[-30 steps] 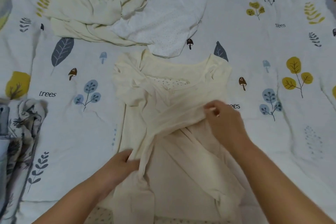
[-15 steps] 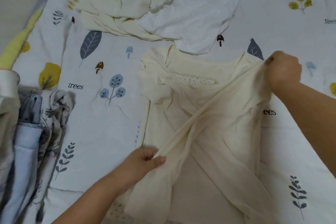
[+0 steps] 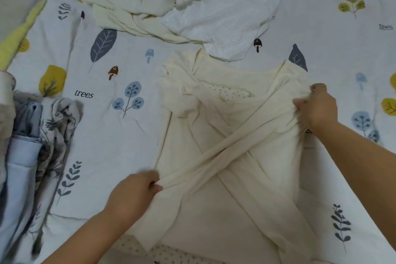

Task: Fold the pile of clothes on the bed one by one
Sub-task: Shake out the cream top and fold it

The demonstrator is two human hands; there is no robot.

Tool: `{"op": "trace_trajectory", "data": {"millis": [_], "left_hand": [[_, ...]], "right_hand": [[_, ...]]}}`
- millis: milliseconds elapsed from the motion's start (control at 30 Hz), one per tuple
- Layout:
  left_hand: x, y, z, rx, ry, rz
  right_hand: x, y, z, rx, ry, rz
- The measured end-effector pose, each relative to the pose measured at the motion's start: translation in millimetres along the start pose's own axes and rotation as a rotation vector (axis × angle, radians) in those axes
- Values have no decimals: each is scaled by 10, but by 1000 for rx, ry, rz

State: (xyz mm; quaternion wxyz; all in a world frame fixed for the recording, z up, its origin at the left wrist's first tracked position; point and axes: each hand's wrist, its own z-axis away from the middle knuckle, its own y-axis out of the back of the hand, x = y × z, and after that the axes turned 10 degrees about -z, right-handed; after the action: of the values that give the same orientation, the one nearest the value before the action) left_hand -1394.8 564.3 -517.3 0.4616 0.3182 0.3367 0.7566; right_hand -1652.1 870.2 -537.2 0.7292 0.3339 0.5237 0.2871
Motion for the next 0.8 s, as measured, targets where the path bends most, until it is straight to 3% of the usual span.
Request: {"op": "trace_trajectory", "data": {"millis": [67,167,233,300,433,500,600,700,800], "left_hand": [[47,100,39,81,1,-172],[175,66,34,363,-163,-223],[342,40,-35,475,-263,-162],[514,41,-142,468,-303,-110],[705,-18,-457,216,-206,-9],[690,1,-553,191,-117,104],[594,78,-546,324,-22,107],[493,12,-390,509,-248,-90],[370,-167,-207,446,-508,-340]], "right_hand": [[-31,-13,96,96,18,72],[-139,-75,419,275,173,165],[-199,-145,735,215,314,119],[-205,-252,1063,40,536,145],[-49,-372,1406,-203,808,274],[29,-345,1437,-206,823,329],[96,-274,1495,-169,762,349],[118,-304,1664,-134,695,302],[165,-398,1878,-236,730,435]]}}
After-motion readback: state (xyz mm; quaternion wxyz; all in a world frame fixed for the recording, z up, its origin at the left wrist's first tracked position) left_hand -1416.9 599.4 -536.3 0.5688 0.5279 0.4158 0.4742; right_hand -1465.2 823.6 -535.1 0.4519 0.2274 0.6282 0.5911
